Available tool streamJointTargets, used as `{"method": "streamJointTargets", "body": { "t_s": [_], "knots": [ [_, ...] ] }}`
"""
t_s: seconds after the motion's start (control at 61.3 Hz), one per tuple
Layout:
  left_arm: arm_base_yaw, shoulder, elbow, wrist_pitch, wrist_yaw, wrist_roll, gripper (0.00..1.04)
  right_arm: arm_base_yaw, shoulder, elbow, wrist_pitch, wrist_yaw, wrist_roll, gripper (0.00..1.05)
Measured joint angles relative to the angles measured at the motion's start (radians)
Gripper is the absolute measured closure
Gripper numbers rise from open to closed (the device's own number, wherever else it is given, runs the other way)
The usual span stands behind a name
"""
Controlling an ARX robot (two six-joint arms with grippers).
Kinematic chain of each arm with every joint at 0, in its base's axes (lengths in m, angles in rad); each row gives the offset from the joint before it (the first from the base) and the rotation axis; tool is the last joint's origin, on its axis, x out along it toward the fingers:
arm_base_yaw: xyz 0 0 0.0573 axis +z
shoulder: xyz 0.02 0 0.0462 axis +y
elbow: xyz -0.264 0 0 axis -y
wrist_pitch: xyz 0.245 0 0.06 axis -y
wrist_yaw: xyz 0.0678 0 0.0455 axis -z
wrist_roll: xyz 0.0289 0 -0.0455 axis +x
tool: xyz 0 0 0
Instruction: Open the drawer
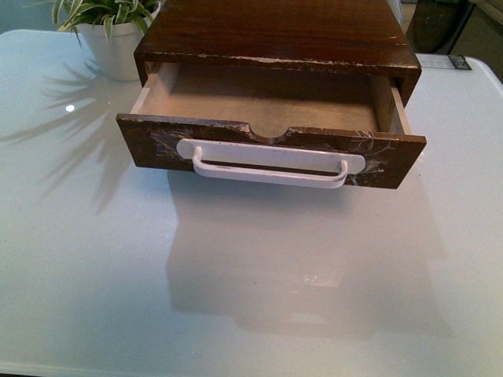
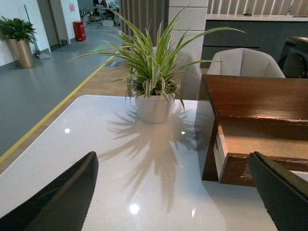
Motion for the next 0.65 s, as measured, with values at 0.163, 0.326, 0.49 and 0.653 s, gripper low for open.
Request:
{"method": "streamJointTargets", "body": {
  "t_s": [0.163, 0.326, 0.49, 0.653],
  "knots": [
    [0.000, 0.000, 0.000, 0.000, 0.000, 0.000, 0.08, 0.000, 0.000, 0.000, 0.000, 0.000, 0.000, 0.09],
    [0.000, 0.000, 0.000, 0.000, 0.000, 0.000, 0.08, 0.000, 0.000, 0.000, 0.000, 0.000, 0.000, 0.09],
    [0.000, 0.000, 0.000, 0.000, 0.000, 0.000, 0.08, 0.000, 0.000, 0.000, 0.000, 0.000, 0.000, 0.09],
    [0.000, 0.000, 0.000, 0.000, 0.000, 0.000, 0.08, 0.000, 0.000, 0.000, 0.000, 0.000, 0.000, 0.09]
  ]
}}
